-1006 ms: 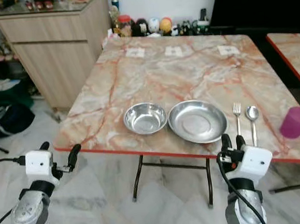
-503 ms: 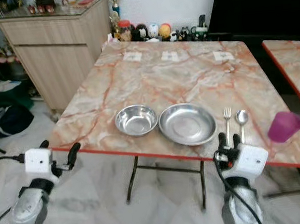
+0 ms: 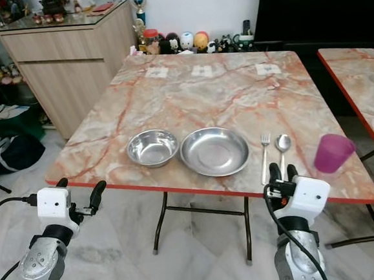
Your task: Setting the table
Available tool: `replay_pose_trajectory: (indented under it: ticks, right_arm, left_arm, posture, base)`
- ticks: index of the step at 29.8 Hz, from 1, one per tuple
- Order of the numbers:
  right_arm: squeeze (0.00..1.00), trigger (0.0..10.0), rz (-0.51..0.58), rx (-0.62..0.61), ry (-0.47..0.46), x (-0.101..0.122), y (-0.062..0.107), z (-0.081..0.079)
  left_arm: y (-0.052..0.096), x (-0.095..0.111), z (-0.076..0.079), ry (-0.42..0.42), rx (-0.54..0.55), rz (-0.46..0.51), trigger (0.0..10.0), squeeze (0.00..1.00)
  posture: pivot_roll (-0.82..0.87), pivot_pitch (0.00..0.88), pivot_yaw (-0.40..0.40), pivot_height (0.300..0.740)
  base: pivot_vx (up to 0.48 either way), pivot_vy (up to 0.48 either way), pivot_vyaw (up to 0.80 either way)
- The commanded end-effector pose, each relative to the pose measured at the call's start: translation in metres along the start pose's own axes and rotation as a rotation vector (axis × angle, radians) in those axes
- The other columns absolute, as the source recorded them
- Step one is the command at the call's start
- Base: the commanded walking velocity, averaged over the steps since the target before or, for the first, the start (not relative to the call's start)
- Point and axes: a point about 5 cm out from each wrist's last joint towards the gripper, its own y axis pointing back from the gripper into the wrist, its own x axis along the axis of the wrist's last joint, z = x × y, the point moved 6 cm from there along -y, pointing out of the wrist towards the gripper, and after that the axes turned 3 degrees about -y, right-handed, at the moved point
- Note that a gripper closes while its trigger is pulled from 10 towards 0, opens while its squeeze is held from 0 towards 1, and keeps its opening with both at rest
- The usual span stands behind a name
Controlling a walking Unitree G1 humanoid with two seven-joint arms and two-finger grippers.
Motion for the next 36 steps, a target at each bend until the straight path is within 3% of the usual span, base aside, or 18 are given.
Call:
replay_pose_trajectory:
  ticks: [1, 9, 18, 22, 23, 30, 33, 36]
  right_arm:
    - [0.00, 10.0, -0.013, 0.013, 0.010, -0.002, 0.000, -0.002]
    - [0.00, 10.0, -0.027, 0.030, 0.036, -0.005, 0.002, -0.005]
    - [0.00, 10.0, -0.021, 0.007, 0.018, -0.005, 0.002, -0.002]
    - [0.00, 10.0, -0.004, -0.108, 0.007, -0.003, 0.006, 0.019]
    - [1.00, 10.0, -0.007, -0.101, -0.022, -0.004, 0.009, 0.019]
    - [1.00, 10.0, 0.002, -0.162, -0.047, 0.000, 0.012, 0.031]
    - [1.00, 10.0, -0.006, -0.224, -0.143, -0.002, 0.012, 0.043]
    - [1.00, 10.0, -0.058, -0.193, -0.201, -0.012, 0.011, 0.036]
  left_arm:
    - [0.000, 0.002, -0.002, 0.005, 0.002, 0.001, 10.0, 0.00]
    - [0.001, 0.001, -0.001, 0.011, 0.003, -0.004, 10.0, 0.00]
    - [0.003, 0.001, 0.003, 0.016, -0.011, -0.003, 10.0, 0.00]
    - [0.003, 0.001, 0.005, 0.022, -0.016, -0.001, 10.0, 0.00]
    - [0.003, 0.001, 0.005, 0.023, -0.017, -0.001, 10.0, 0.00]
    - [0.004, 0.001, 0.008, 0.029, -0.024, -0.002, 10.0, 0.00]
    - [0.004, 0.001, 0.009, 0.028, -0.026, -0.001, 10.0, 0.00]
    - [0.003, 0.002, 0.007, 0.025, -0.027, -0.001, 10.0, 0.00]
  posture:
    - [0.07, 0.000, -0.012, 0.740]
    - [0.07, 0.000, -0.015, 0.740]
    - [0.07, 0.007, -0.016, 0.740]
    - [0.07, 0.008, -0.016, 0.740]
    - [0.07, 0.008, -0.015, 0.740]
    - [0.07, 0.009, -0.012, 0.740]
    - [0.07, 0.009, -0.012, 0.740]
    - [0.07, 0.009, -0.011, 0.740]
  base:
    - [0.289, 0.000, 0.00]
    - [0.306, 0.000, 0.48]
    - [0.247, 0.000, 0.00]
    - [0.000, 0.000, 0.00]
    - [0.000, 0.000, 0.00]
    - [0.000, 0.000, 0.00]
    - [0.000, 0.000, 0.00]
    - [0.000, 0.000, 0.00]
